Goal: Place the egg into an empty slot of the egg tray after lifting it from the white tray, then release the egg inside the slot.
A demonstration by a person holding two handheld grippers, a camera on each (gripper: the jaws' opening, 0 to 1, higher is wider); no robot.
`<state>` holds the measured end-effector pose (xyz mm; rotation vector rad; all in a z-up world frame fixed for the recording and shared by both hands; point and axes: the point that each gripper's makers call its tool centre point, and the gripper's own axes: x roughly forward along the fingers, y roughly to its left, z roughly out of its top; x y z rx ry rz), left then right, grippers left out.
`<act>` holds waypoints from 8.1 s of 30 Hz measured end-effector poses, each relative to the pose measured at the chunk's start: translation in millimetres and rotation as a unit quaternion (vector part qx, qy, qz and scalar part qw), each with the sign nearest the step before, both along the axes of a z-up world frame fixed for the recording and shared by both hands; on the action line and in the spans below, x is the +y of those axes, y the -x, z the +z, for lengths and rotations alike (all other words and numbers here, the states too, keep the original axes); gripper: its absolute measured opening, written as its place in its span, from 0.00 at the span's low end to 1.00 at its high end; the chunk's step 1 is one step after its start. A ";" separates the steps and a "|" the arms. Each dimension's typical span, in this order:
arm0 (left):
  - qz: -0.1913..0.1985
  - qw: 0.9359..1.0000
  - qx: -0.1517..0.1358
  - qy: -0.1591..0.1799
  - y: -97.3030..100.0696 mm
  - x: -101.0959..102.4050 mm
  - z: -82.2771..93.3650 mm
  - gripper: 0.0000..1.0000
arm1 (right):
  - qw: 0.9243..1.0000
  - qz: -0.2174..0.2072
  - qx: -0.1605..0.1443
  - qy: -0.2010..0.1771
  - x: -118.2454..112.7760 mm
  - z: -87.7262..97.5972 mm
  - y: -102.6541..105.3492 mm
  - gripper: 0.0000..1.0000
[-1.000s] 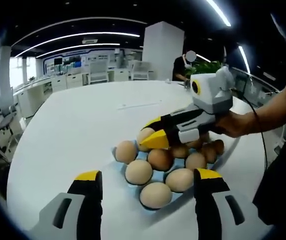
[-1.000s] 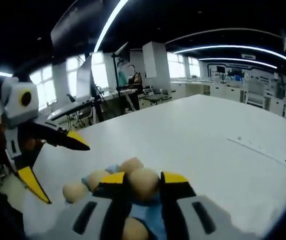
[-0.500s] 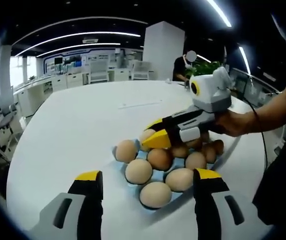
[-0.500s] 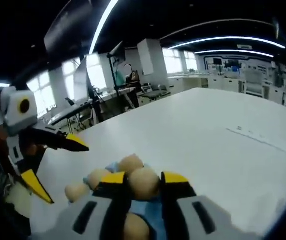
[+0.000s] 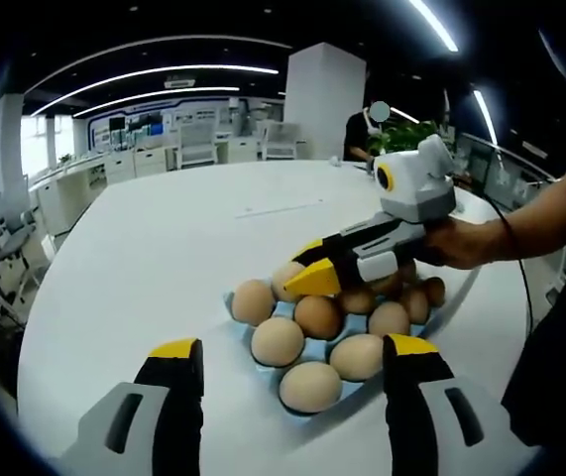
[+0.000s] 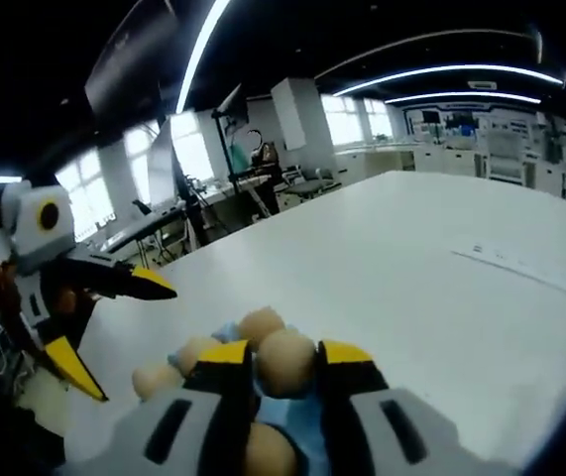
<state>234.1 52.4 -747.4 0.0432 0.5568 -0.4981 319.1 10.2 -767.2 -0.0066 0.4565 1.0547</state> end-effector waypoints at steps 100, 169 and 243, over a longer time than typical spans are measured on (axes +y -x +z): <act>-0.012 1.000 -0.007 0.004 0.2 -4.0 4.0 0.73 | 0.978 -0.195 -0.064 0.028 -158.9 33.9 -20.1 0.24; -0.013 1.000 -0.003 0.011 0.1 -5.6 5.3 0.71 | 0.998 -0.065 0.017 0.013 -47.4 -7.7 -7.5 0.25; -0.018 1.000 -0.008 0.006 -1.9 -10.6 7.8 0.69 | 0.901 -0.427 -0.057 0.051 -357.1 21.4 -20.1 0.24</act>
